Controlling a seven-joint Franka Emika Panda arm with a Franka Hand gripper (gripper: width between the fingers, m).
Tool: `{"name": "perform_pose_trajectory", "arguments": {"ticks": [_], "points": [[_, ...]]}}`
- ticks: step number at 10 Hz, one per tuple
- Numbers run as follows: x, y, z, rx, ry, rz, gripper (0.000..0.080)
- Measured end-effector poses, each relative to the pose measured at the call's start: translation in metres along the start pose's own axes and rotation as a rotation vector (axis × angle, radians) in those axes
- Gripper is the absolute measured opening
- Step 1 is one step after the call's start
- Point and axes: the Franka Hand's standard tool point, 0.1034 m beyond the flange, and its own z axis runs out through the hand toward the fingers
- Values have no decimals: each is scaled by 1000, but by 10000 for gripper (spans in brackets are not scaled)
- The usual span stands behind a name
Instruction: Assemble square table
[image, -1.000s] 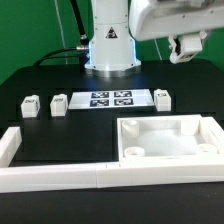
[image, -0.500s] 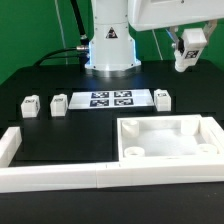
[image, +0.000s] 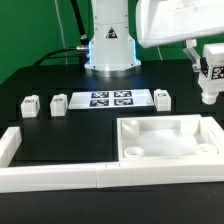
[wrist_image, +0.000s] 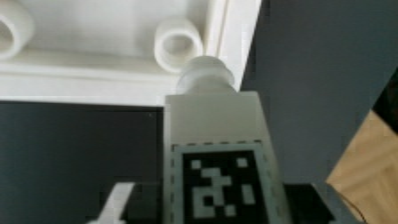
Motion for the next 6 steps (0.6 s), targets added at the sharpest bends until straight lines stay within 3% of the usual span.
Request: {"name": "perform_pose_trajectory", "arguments": {"ticks": [2, 5, 6], "points": [[0, 0, 0, 1, 108, 0, 288], [-4, 0, 4, 1, 87, 1, 288], [-6, 0, 12, 1, 92, -2, 288]]}}
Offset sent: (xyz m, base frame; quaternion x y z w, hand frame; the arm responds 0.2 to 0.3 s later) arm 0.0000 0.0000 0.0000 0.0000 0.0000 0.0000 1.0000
